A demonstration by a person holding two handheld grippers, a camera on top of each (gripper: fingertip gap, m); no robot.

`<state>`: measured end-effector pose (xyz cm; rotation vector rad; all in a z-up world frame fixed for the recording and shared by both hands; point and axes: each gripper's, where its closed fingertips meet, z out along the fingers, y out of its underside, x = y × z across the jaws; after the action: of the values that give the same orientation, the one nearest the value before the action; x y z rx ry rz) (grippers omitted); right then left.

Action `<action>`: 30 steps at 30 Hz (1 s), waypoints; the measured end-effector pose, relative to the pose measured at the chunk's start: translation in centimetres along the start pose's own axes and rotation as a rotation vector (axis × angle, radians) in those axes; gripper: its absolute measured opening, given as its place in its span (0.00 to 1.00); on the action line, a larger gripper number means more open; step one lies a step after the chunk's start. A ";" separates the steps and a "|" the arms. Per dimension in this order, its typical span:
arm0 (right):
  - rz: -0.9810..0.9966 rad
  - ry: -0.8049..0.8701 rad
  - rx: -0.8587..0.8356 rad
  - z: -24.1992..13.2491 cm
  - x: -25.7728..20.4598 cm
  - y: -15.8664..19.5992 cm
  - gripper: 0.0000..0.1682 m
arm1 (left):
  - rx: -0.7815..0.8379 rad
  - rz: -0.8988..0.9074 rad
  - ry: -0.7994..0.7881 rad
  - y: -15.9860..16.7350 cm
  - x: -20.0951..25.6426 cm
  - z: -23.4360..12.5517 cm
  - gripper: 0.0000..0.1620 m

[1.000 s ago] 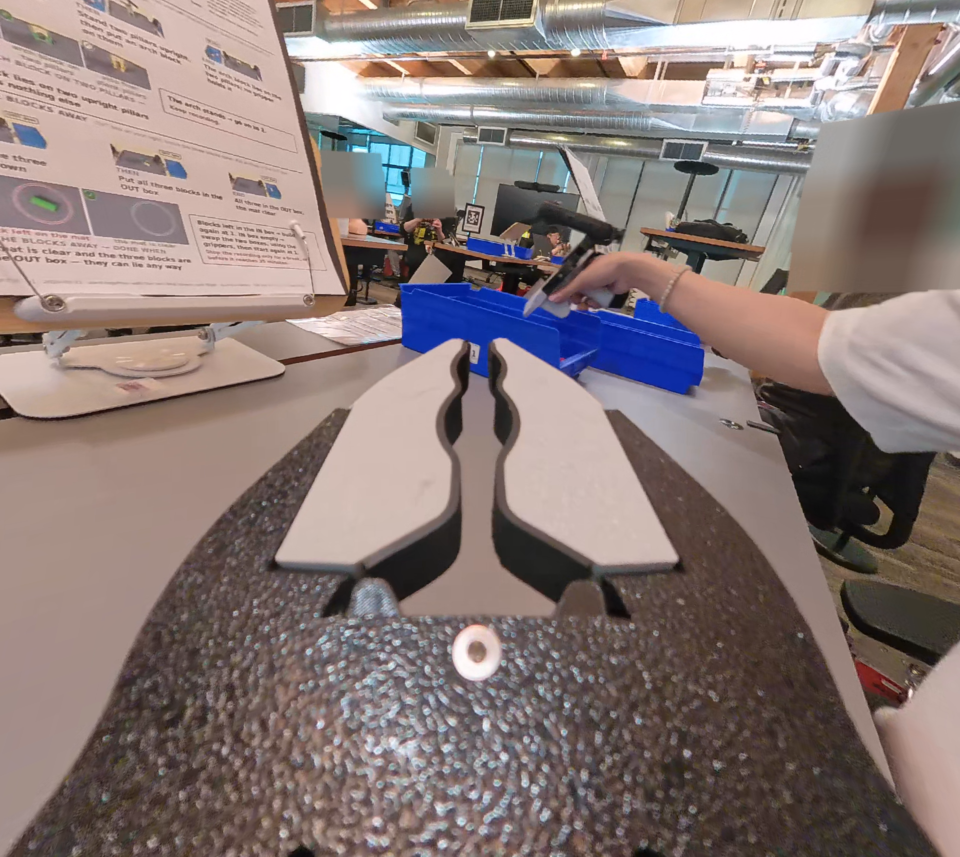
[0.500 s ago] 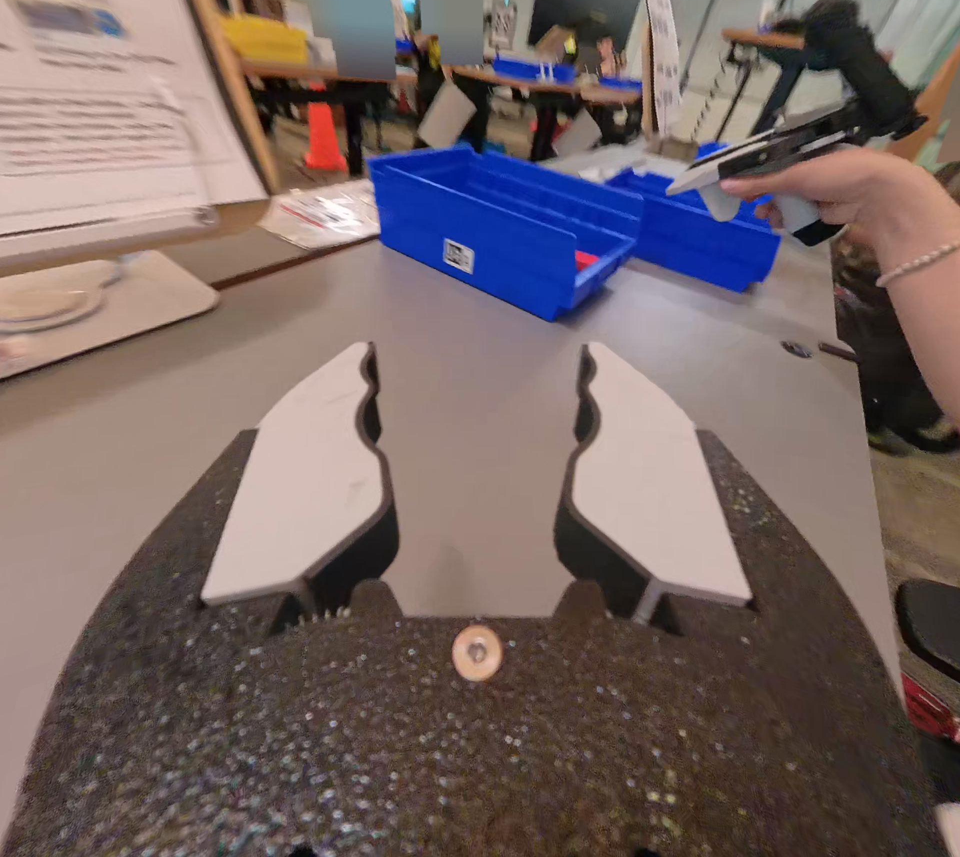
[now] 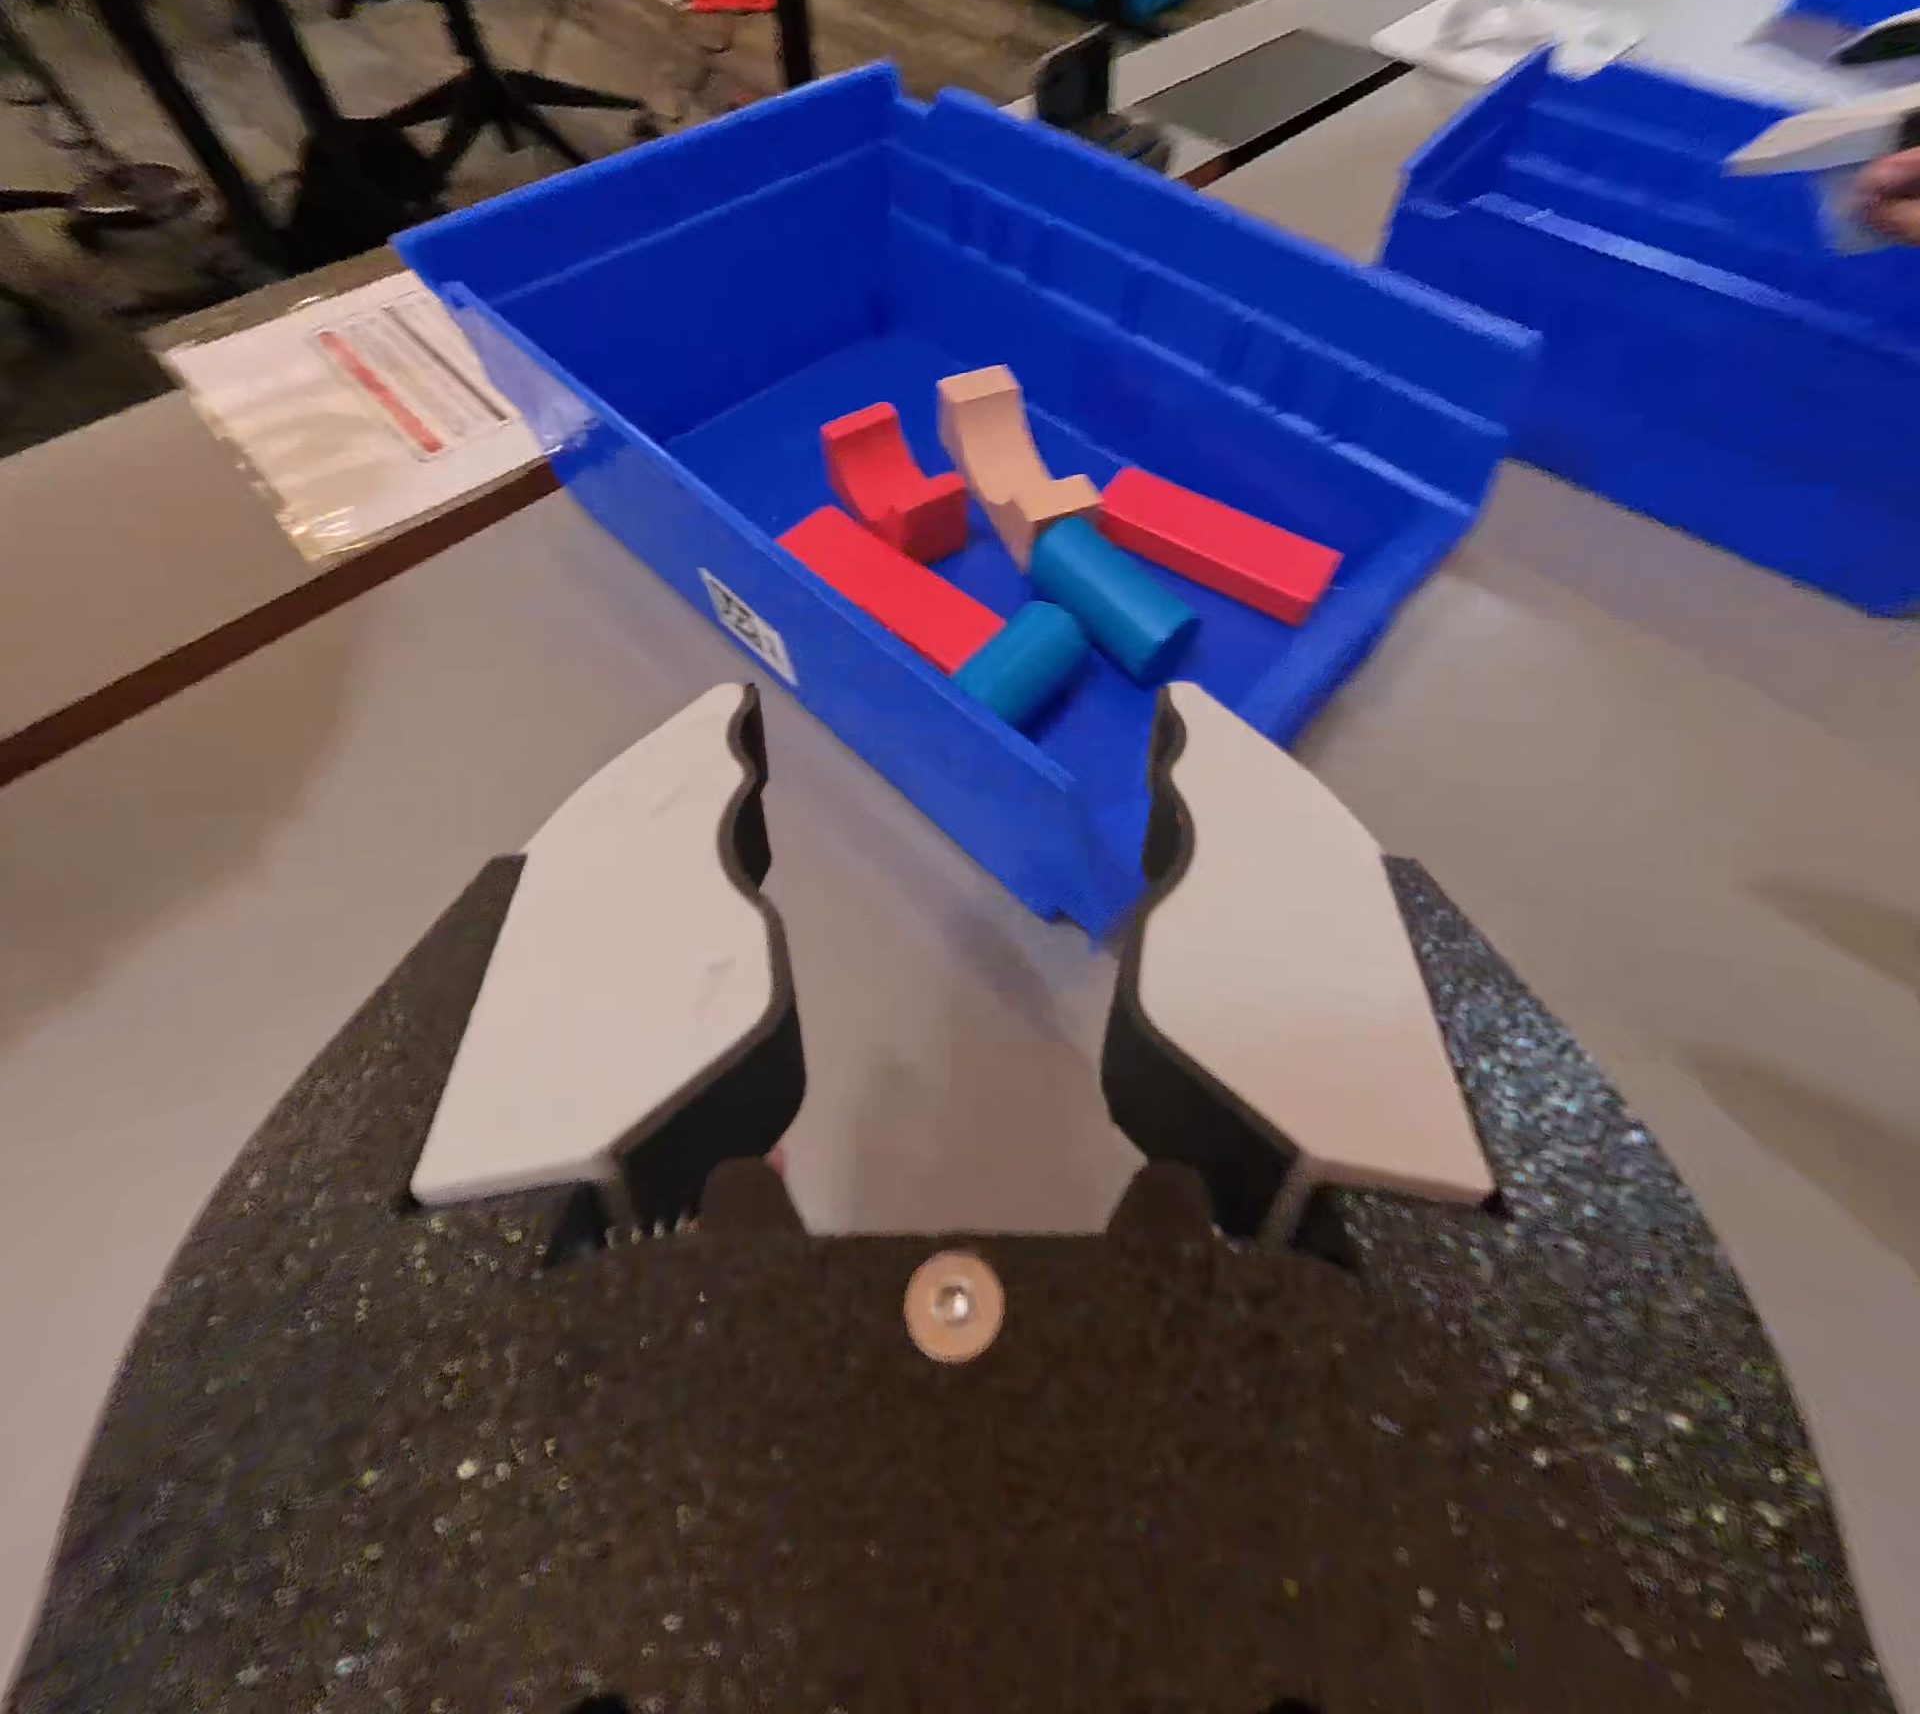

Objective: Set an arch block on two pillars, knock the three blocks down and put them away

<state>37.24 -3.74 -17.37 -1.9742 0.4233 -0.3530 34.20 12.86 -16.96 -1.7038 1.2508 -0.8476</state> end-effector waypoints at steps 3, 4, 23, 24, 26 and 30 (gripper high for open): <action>0.014 -0.012 -0.007 -0.3 -0.3 0.7 0.36 | -0.077 0.023 -0.135 1.3 -1.2 3.1 0.40; 0.008 -0.010 -0.016 -0.3 -0.4 1.1 0.36 | -0.102 0.013 -0.157 1.8 -1.3 3.8 0.39; 0.093 0.206 -0.017 6.2 9.2 -2.0 0.40 | -0.026 0.006 -0.124 1.8 -1.0 3.2 0.27; 0.114 0.195 -0.027 7.8 10.1 -2.4 0.39 | -0.021 -0.004 -0.121 1.7 -1.1 3.0 0.30; 0.139 0.127 -0.087 11.1 10.9 -2.5 0.39 | -0.005 -0.032 -0.104 1.2 -1.2 2.2 0.35; 0.083 0.014 -0.228 14.9 10.6 -0.5 0.13 | 0.075 -0.078 -0.055 0.0 -1.4 -0.8 0.37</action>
<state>53.11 3.76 -22.48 -2.1686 0.5740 -0.2749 33.15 14.04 -16.65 -1.7137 1.1087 -0.8774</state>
